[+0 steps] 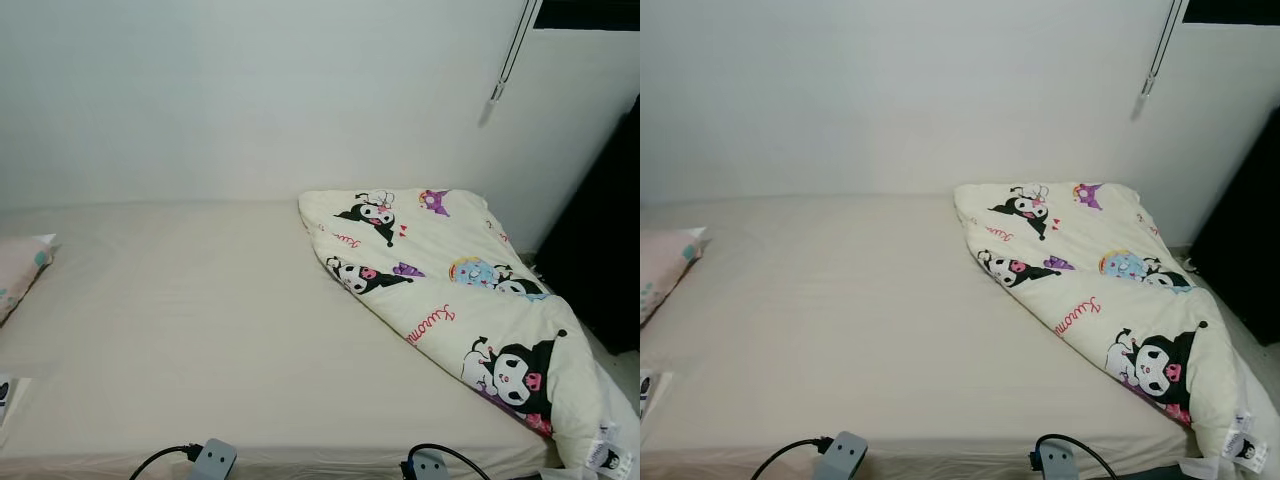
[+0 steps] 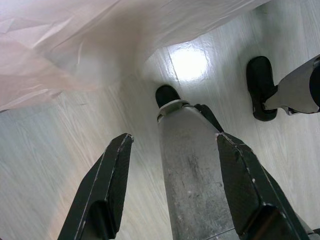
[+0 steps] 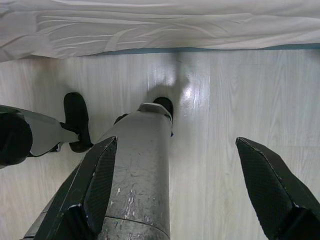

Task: Clean up the room

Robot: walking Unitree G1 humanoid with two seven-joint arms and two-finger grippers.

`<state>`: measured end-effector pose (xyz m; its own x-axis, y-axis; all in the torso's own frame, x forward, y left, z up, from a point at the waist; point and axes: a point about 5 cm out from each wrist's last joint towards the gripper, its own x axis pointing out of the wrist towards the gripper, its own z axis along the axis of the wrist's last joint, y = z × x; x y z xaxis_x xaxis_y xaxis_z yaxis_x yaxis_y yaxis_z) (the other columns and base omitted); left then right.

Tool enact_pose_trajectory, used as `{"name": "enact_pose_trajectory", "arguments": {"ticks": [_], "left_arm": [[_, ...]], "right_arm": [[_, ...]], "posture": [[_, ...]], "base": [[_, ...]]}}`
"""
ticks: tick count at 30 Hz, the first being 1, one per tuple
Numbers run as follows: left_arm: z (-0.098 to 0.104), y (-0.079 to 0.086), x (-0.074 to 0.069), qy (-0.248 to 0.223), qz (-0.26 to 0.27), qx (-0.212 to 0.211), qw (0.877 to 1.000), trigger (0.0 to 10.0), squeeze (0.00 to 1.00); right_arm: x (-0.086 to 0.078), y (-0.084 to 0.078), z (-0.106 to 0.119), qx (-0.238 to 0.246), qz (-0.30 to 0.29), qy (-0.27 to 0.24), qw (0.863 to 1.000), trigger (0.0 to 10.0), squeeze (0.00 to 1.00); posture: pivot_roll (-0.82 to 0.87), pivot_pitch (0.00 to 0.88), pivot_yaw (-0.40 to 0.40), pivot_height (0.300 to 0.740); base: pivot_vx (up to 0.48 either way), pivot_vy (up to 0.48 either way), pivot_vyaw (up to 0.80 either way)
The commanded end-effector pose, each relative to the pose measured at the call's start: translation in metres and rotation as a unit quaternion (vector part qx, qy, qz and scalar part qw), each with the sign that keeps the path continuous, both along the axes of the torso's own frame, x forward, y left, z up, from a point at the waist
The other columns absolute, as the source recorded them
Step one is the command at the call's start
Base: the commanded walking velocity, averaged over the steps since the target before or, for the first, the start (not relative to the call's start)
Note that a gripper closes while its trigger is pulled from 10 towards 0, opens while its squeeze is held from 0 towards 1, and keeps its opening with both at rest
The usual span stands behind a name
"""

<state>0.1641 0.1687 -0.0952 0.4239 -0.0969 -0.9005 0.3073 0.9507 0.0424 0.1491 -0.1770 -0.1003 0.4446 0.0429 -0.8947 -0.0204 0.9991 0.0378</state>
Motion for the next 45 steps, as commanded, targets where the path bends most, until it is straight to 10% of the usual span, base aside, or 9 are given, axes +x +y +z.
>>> {"name": "enact_pose_trajectory", "arguments": {"ticks": [1,45], "left_arm": [[0.0005,0.0019,0.0009,-0.001,-0.003,0.003,1.000,10.0,0.00],[0.0007,-0.0042,0.0019,0.002,-0.007,-0.014,1.000,10.0,0.00]], "right_arm": [[-0.0030,0.0002,-0.0012,0.001,-0.001,0.007,1.000,10.0,0.00],[-0.0024,0.0025,-0.0011,0.010,-0.007,0.004,1.000,10.0,0.00]], "posture": [[-0.01,0.000,-0.012,0.722],[-0.02,0.000,-0.004,0.722]], "base": [[0.000,0.000,0.00],[0.000,-0.443,0.00]]}}
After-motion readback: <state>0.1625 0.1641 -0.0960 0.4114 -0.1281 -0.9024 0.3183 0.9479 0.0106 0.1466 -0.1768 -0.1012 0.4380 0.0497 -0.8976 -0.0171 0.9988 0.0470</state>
